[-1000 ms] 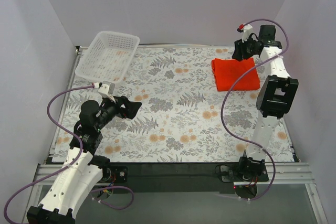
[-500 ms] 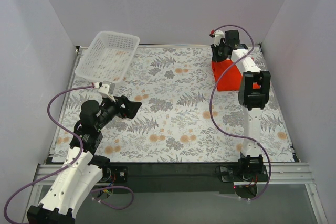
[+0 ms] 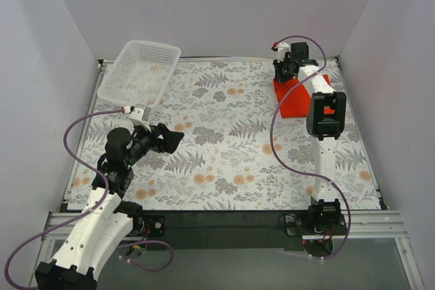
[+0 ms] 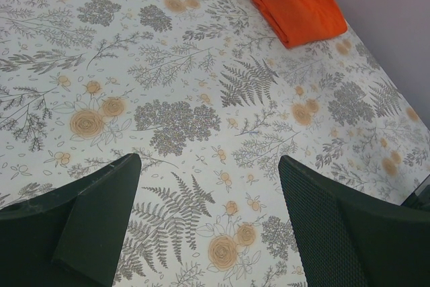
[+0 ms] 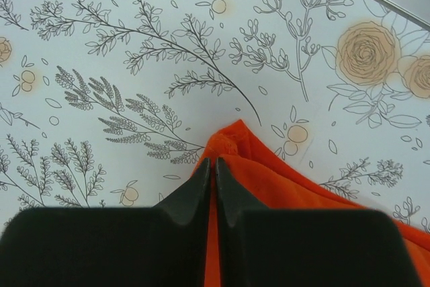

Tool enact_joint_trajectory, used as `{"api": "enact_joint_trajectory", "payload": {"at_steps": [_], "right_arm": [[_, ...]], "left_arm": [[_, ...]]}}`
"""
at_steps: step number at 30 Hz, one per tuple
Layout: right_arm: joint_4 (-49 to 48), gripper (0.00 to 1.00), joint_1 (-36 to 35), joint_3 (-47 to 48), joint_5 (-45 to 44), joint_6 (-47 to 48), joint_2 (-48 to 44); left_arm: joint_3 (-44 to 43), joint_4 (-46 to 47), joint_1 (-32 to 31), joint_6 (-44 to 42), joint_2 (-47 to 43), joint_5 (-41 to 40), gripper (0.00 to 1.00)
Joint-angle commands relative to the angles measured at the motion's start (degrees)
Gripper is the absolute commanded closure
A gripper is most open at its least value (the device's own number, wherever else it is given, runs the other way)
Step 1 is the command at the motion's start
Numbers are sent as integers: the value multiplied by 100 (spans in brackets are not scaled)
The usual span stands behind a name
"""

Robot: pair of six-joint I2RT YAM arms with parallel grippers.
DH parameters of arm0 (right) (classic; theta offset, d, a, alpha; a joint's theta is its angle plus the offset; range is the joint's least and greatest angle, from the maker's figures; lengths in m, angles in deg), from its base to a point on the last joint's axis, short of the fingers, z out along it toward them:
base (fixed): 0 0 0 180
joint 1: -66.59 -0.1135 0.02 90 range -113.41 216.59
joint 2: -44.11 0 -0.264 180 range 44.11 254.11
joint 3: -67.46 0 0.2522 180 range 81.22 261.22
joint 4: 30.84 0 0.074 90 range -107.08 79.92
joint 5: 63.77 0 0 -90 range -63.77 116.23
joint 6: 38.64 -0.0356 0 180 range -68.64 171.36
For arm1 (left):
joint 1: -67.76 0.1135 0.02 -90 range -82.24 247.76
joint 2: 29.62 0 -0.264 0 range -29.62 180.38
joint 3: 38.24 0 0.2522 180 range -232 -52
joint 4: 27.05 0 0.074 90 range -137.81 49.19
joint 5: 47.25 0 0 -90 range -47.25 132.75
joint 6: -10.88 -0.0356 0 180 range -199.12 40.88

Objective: Fold and stack the t-shirts
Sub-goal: Neatly place the folded tshirt to the corner

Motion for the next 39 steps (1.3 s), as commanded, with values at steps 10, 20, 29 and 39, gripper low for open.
{"api": "enact_joint_trajectory", "payload": {"at_steps": [10,20,29,39], "right_arm": [[-87,54,5,-986,1528,950,-1937],[-411,2,294,-5315,862,918,-6070],[-877,2,2527,-8020,-191,-533,-9051],[-843,2,2572,-8742,-1221,-595,-10722]], "left_arm": [[-74,-18,24,-82,-52,-45,23],[-74,-246,33,821,-87,-1028,2],[-320,-756,33,1052,-184,-1047,2],[-162,-1143,33,806,-439,-1161,2]]}}
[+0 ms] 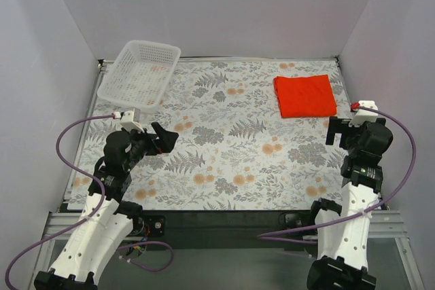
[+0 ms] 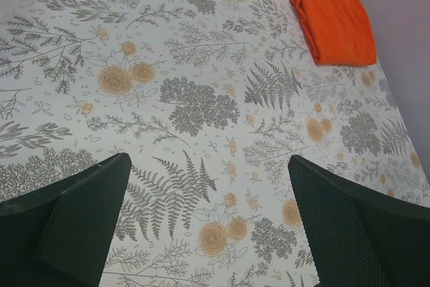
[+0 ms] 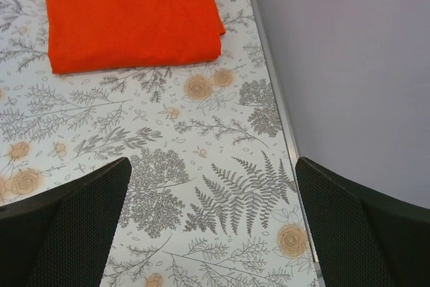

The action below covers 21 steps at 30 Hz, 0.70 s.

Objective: Fold and stack the t-shirts
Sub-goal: Neatly place the folded tshirt to the corner

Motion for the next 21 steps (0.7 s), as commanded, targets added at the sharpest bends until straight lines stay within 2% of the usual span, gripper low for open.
{"api": "enact_joint_trajectory", "payload": {"at_steps": [1,21], "right_arm": [[-255,2,10,-34,-352,-218,-288],[-79,2,10,28,-343,-604,10]], "left_arm": [[-64,-258,33,-134,-137,-200,2],[59,-214,33,-187,-454,-279,2]]}}
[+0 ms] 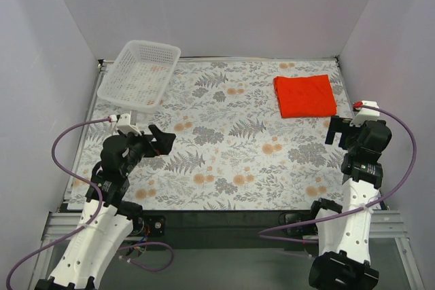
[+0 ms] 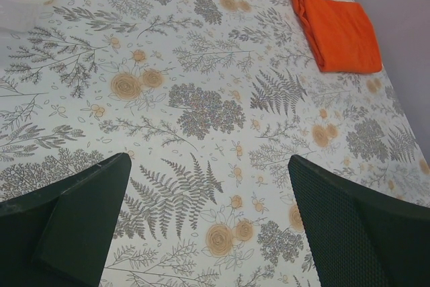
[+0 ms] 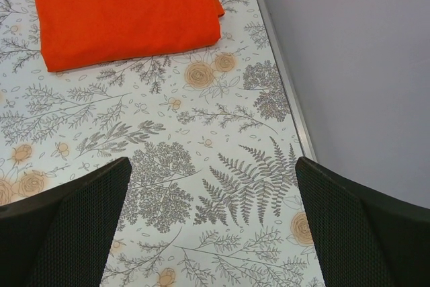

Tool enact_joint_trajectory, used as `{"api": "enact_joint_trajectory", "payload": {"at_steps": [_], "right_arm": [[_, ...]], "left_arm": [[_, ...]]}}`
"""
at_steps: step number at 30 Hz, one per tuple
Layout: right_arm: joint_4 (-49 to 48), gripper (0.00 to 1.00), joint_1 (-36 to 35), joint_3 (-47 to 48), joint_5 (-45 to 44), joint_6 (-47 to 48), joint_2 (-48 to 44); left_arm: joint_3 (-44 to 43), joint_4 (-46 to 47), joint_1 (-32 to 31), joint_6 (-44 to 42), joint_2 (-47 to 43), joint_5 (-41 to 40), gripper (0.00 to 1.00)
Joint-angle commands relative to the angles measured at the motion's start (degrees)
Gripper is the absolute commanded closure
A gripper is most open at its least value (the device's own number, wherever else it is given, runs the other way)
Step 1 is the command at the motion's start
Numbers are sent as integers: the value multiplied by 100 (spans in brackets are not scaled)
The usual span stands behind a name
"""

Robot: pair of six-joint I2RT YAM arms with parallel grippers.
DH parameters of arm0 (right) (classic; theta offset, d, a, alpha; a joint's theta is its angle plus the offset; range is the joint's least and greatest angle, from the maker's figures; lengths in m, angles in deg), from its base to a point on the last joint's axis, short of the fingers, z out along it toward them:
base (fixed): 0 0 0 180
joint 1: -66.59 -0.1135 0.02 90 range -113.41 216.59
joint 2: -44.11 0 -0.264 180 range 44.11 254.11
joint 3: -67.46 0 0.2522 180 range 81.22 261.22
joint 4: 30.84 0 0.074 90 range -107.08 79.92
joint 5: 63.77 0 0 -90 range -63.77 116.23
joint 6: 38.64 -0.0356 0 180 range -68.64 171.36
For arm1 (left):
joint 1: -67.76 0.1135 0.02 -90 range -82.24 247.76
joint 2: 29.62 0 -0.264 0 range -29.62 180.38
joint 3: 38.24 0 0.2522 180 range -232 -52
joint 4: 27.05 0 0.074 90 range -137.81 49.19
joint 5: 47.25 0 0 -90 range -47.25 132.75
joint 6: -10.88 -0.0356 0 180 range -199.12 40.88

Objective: Fold and stack the t-shirts
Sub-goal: Neatly place the folded tshirt to the corner

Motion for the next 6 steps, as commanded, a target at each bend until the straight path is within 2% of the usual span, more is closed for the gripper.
{"api": "enact_joint_trajectory", "payload": {"at_steps": [1,6], "right_arm": [[-133,2,10,39,-87,-193,17],[-142,2,10,-14,-96,-185,8]], "left_arm": [[42,11,31,-69,-47,-54,2],[42,37,31,-69,-47,-10,2]]}}
